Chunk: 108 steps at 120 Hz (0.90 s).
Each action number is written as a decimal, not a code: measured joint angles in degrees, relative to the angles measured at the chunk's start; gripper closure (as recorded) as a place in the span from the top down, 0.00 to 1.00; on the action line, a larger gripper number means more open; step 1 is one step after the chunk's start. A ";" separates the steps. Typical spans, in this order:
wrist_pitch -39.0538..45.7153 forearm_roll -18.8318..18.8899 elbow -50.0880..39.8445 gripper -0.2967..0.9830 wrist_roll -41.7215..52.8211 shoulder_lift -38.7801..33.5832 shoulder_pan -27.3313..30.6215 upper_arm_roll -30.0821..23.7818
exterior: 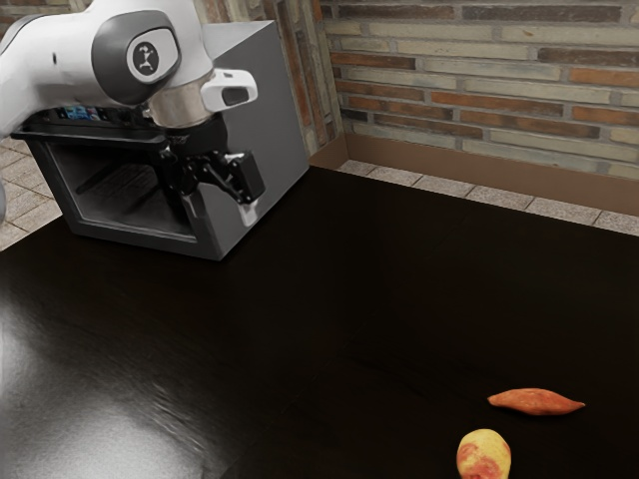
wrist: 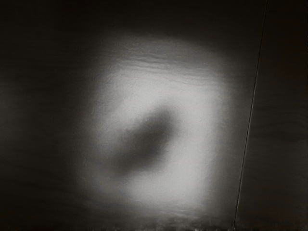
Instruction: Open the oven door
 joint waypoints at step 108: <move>24.24 4.30 -27.74 0.77 84.39 -29.74 -2.64 25.53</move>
